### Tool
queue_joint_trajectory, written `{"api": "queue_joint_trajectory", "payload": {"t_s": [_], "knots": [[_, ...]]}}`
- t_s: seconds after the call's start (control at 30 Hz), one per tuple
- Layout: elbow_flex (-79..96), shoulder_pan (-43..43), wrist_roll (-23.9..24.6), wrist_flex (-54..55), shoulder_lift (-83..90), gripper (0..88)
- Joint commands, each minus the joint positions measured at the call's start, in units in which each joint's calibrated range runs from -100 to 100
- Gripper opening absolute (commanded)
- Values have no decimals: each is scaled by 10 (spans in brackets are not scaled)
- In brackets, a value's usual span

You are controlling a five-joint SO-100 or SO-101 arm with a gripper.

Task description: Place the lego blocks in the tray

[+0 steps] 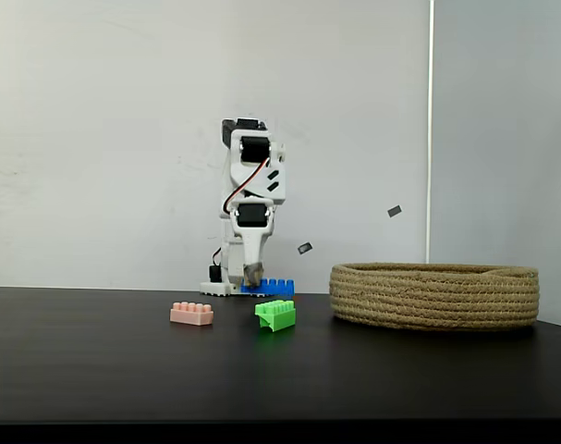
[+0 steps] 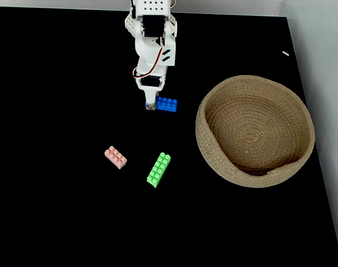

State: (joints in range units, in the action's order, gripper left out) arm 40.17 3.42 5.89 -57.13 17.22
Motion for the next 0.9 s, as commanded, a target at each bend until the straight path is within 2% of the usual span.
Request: {"api": "queue_joint_trajectory", "payload": {"t_s": [0.0,0.23,0.4,0.53,0.7,0.87], "knots": [[-151,-41,34,-106,65,1],[-253,-137,98,-113,78,1],[-247,-197,145,-56,53,1],[-244,-230,159,-4,2,1],[-198,-256,132,102,-21,9],[-202,-253,156,104,-49,121]]}}
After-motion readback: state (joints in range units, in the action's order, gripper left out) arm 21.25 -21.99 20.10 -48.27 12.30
